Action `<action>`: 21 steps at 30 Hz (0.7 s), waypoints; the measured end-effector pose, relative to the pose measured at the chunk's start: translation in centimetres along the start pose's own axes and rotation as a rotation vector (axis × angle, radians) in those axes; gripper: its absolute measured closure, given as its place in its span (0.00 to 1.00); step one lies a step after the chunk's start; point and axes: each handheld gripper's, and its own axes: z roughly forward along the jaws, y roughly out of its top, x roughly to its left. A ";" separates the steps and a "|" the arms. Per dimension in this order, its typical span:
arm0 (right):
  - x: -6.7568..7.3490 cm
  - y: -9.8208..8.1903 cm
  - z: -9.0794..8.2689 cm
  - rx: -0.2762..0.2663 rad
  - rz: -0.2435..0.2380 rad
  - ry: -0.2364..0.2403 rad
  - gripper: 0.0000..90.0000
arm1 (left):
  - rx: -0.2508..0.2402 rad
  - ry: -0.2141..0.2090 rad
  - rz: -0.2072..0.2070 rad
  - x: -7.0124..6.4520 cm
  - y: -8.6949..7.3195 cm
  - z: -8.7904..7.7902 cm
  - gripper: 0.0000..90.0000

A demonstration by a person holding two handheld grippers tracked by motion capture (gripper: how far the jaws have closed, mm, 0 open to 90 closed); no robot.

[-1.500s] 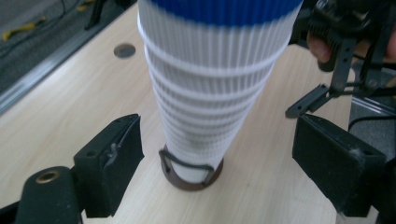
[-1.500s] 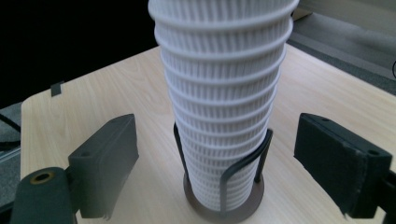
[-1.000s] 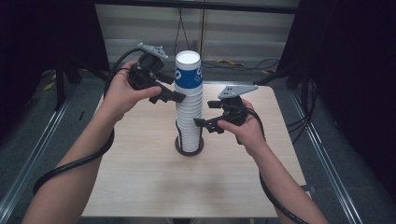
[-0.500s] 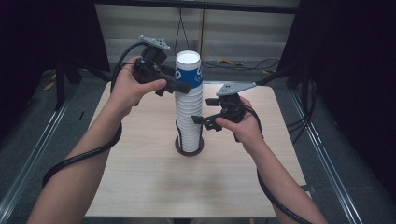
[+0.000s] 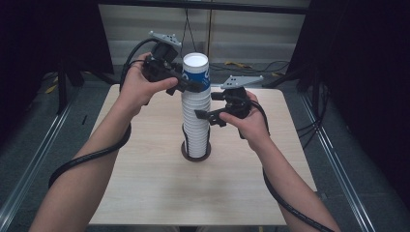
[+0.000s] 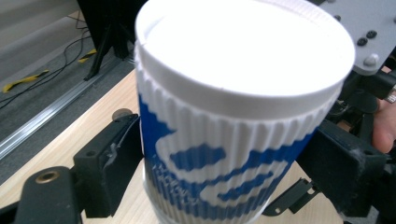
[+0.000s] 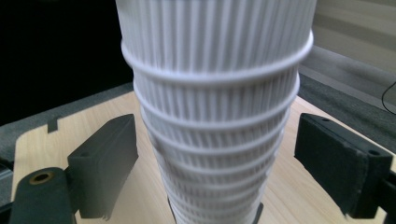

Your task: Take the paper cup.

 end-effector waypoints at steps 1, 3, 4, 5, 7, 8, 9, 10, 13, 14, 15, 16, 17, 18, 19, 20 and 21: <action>0.0 0.2 0.1 -0.002 -0.001 -0.003 0.14 | 0.001 0.005 -0.002 -0.1 0.0 0.1 0.18; 0.0 0.4 0.2 0.000 -0.005 -0.006 0.14 | 0.001 0.006 -0.002 -0.1 0.1 0.2 0.18; 0.1 0.6 0.4 -0.010 -0.009 -0.006 0.14 | 0.005 0.001 0.000 -0.1 0.1 0.3 0.18; 0.1 0.7 0.5 -0.011 -0.005 -0.002 0.14 | 0.007 0.003 -0.002 -0.1 0.1 0.3 0.19; 0.1 0.8 0.6 -0.011 -0.008 -0.008 0.14 | 0.008 0.003 -0.004 -0.1 0.1 0.4 0.19; 0.1 0.9 0.7 -0.011 -0.010 -0.008 0.14 | 0.010 0.000 -0.006 -0.1 0.1 0.5 0.19; 0.2 0.9 1.0 -0.011 -0.002 -0.004 0.13 | 0.012 0.004 -0.004 -0.1 0.1 0.6 0.20; 0.2 1.0 1.1 -0.009 -0.003 -0.006 0.13 | 0.011 0.004 -0.003 -0.1 0.1 0.6 0.20; 0.2 1.2 1.3 -0.007 -0.004 -0.012 0.13 | 0.012 0.006 0.002 0.0 0.0 0.6 0.20; 0.2 1.2 1.5 -0.006 -0.002 -0.016 0.13 | 0.015 0.019 0.000 0.1 0.1 0.5 0.20; 0.3 1.2 1.6 -0.006 -0.004 -0.018 0.13 | 0.016 0.023 0.009 0.1 0.1 0.5 0.21; 0.3 1.2 1.6 -0.005 -0.008 -0.021 0.14 | 0.014 0.024 0.007 0.0 0.1 0.5 0.21; 0.3 1.2 1.6 -0.005 -0.008 -0.021 0.14 | 0.014 0.024 0.007 0.0 0.1 0.5 0.21; 0.3 1.3 1.6 -0.002 -0.007 -0.019 0.14 | 0.020 0.028 0.012 0.0 0.2 0.4 0.21; 0.3 1.3 1.6 -0.002 -0.007 -0.019 0.14 | 0.020 0.028 0.012 0.0 0.2 0.4 0.21; 0.3 1.3 1.6 0.001 -0.009 -0.020 0.14 | 0.022 0.032 0.011 -0.1 0.3 0.4 0.21; 0.3 1.3 1.6 0.002 -0.010 -0.021 0.14 | 0.022 0.029 0.004 0.0 0.3 0.4 0.22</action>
